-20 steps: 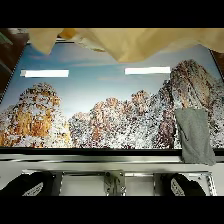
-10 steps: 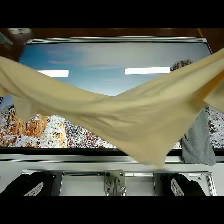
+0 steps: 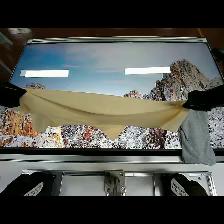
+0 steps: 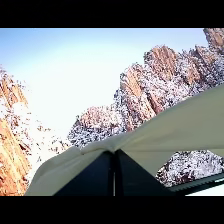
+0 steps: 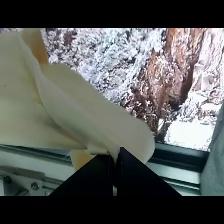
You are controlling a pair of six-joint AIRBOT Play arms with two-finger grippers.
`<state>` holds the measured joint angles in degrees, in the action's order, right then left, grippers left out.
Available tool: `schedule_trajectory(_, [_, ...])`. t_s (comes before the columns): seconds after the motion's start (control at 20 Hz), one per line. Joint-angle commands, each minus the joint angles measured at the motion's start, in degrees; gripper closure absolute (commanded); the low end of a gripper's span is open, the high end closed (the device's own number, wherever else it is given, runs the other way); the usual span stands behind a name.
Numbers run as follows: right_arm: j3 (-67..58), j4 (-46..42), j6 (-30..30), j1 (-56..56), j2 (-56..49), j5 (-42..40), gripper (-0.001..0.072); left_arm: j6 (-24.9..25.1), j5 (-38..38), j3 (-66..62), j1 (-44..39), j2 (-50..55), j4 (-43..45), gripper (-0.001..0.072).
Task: Fold the shirts.
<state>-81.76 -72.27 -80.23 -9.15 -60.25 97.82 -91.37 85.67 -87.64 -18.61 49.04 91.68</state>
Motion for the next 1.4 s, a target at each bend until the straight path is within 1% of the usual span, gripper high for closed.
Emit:
schedule_trajectory(0.0, [11.7,0.1,-0.1,0.0,-7.2,-13.3,0.0652,-3.3,-10.1,8.5,0.0,3.0,1.3,0.0677])
schedule_trajectory(0.1, [11.7,1.9,-0.1,0.0,-13.1,-23.6,0.0651,-4.4,-14.0,10.7,0.0,7.3,0.7,0.0677])
schedule_trajectory(0.2, [11.7,5.4,-0.8,0.0,-17.1,-37.6,0.0651,-4.3,-14.8,10.9,0.0,12.3,-0.8,0.0677])
schedule_trajectory(0.35, [11.7,14.5,-0.8,0.0,-20.6,-56.9,0.0652,-4.3,-16.0,10.9,0.0,19.5,-2.4,0.0676])
schedule_trajectory(0.45, [11.7,19.9,-0.8,0.0,-22.8,-65.0,0.0652,-4.3,-17.4,10.9,0.0,23.2,-4.5,0.0676])
schedule_trajectory(0.5, [11.7,21.6,-0.8,0.0,-23.9,-65.7,0.0652,-4.3,-17.8,10.9,0.0,24.7,-6.2,0.0677])
schedule_trajectory(0.6, [11.7,22.3,-0.8,0.0,-26.3,-61.9,0.0651,-4.3,-18.1,10.9,0.0,26.4,-8.0,0.0677])
schedule_trajectory(0.65, [11.7,22.0,-0.5,0.0,-27.2,-58.8,0.0609,-4.3,-18.2,11.0,0.0,26.7,-8.2,0.0676])
schedule_trajectory(0.7, [11.7,22.0,0.9,-0.1,-27.4,-55.5,0.031,-4.2,-18.1,10.9,0.0,26.6,-8.1,0.0677])
schedule_trajectory(0.75, [11.7,22.2,3.8,-0.6,-27.1,-51.1,0.0023,-3.4,-17.8,10.9,0.0,26.3,-8.1,0.0677])
schedule_trajectory(0.8, [11.7,22.0,5.7,-1.2,-26.1,-45.3,0.0023,-2.6,-17.3,10.9,0.0,25.8,-8.1,0.0677])
schedule_trajectory(0.85, [11.7,21.6,5.7,-1.9,-24.9,-38.6,0.0023,-2.1,-16.9,10.9,0.0,25.2,-8.1,0.0676])
schedule_trajectory(0.95, [11.7,21.4,3.9,-1.8,-23.1,-24.9,0.0023,-1.3,-16.9,10.9,0.0,24.2,-8.1,0.0676])
schedule_trajectory(1.0, [11.8,20.7,3.9,-0.4,-22.9,-19.0,0.0023,-0.3,-16.9,10.9,0.0,23.7,-8.1,0.0676])
schedule_trajectory(1.05, [12.4,18.9,3.5,1.9,-22.9,-14.9,0.0023,0.4,-16.9,10.9,0.0,23.3,-8.1,0.0676])
schedule_trajectory(1.1, [13.9,17.7,2.2,4.4,-22.9,-14.0,0.0023,1.1,-16.9,10.9,0.0,22.8,-8.1,0.0676])
schedule_trajectory(1.15, [16.3,18.1,0.1,7.1,-22.9,-15.6,0.0023,1.7,-16.9,10.9,0.0,22.4,-8.1,0.0676])
schedule_trajectory(1.35, [25.5,22.1,-6.5,16.9,-22.9,-27.2,0.0023,2.3,-17.0,10.9,0.0,20.7,-7.7,0.0676])
